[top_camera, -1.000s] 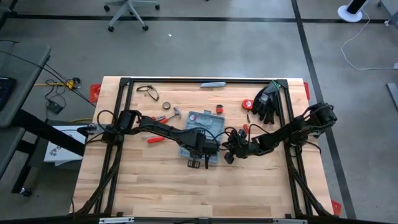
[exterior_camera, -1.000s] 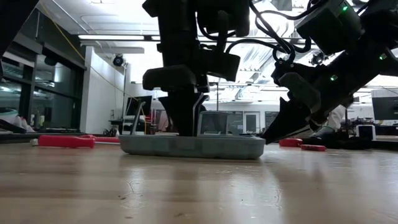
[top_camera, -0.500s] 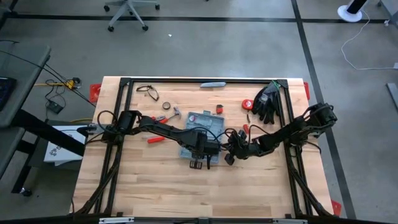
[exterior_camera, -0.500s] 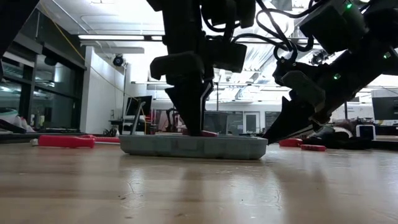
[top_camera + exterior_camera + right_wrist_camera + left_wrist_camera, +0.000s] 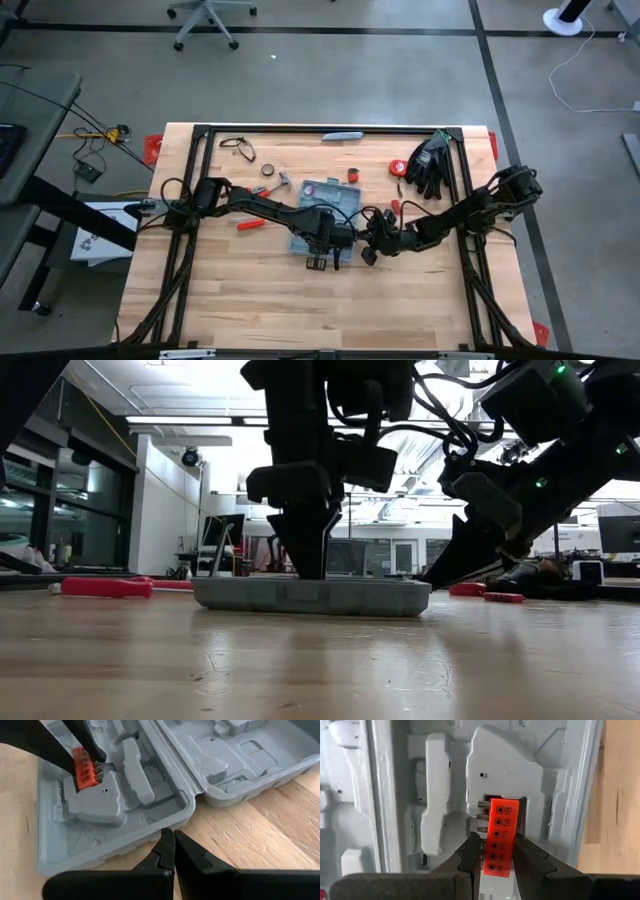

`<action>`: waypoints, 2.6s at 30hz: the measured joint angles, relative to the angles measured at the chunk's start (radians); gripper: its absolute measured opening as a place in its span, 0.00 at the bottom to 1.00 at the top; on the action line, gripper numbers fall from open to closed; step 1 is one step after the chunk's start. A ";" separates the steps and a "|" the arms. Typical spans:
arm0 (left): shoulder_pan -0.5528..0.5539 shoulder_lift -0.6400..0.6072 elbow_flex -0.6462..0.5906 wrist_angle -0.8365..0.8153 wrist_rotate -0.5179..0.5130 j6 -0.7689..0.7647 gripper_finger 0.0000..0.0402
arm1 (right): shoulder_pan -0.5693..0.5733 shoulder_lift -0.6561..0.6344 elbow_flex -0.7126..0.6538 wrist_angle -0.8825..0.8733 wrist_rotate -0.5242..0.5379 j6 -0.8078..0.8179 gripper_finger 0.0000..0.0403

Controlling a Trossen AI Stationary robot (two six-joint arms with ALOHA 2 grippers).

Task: Prefit tool cases

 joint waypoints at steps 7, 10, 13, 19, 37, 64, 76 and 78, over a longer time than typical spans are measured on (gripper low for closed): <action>0.000 0.001 -0.001 0.010 0.004 -0.015 0.22 | 0.000 0.000 0.000 0.000 0.000 -0.002 0.00; 0.000 0.001 -0.002 0.017 0.013 -0.015 0.26 | 0.000 0.000 0.000 0.000 -0.003 -0.002 0.00; 0.000 0.002 -0.003 0.018 0.015 -0.015 0.29 | 0.000 0.000 0.000 0.000 -0.009 0.000 0.00; 0.000 0.006 -0.004 0.016 0.018 -0.018 0.31 | 0.002 -0.017 0.000 -0.001 -0.010 -0.002 0.00; 0.001 -0.023 -0.004 -0.005 0.014 0.003 0.32 | 0.064 -0.068 0.000 0.025 0.060 -0.010 0.00; -0.021 -0.416 -0.453 0.273 -0.246 -0.183 0.32 | -0.030 0.105 0.304 -0.134 -0.168 -0.253 0.00; -0.035 -0.431 -0.639 0.534 -0.233 -0.208 0.31 | -0.109 0.137 0.364 -0.189 -0.318 -0.262 0.00; -0.035 -0.431 -0.639 0.549 -0.233 -0.207 0.31 | -0.111 0.141 0.364 -0.185 -0.337 -0.255 0.00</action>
